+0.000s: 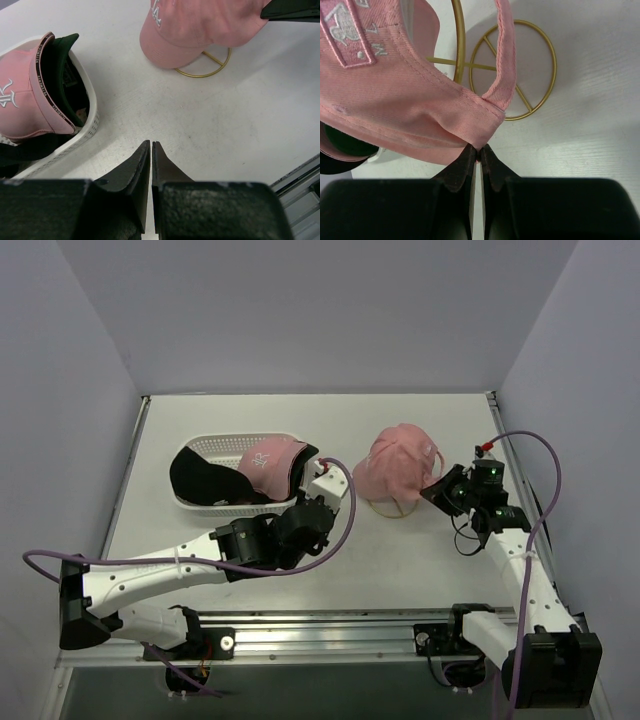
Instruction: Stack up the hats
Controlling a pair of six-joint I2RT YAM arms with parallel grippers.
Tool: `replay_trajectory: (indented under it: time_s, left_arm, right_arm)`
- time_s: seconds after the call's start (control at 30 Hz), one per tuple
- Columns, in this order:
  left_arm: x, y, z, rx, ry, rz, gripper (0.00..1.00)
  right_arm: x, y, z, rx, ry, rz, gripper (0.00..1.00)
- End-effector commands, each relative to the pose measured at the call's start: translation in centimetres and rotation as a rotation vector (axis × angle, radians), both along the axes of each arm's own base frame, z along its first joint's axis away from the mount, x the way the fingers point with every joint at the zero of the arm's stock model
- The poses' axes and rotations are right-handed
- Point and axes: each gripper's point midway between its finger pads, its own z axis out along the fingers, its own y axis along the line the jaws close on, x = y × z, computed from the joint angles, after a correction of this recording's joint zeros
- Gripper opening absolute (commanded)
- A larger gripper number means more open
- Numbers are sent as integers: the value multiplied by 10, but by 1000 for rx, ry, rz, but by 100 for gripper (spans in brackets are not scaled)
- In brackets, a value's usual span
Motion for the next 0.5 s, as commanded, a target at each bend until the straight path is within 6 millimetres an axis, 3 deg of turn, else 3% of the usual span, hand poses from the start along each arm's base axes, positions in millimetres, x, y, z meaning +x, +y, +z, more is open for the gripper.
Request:
replay_trajectory:
  time_s: [0.0, 0.2, 0.3, 0.43, 0.47]
  left_arm:
    - [0, 9, 10, -42, -5, 23, 13]
    - [-2, 11, 4, -39, 9, 28, 13]
    - [-3, 13, 4, -45, 12, 31, 13]
    - [-2, 16, 7, -49, 7, 36, 14]
    - [-2, 16, 8, -47, 4, 36, 14]
  right_arm:
    - [-2, -7, -14, -40, 31, -13, 0]
    - [2, -9, -20, -49, 37, -16, 0]
    - [4, -8, -14, -46, 23, -10, 2]
    - [4, -11, 17, -74, -48, -5, 13]
    - [7, -11, 29, -81, -67, 0, 22]
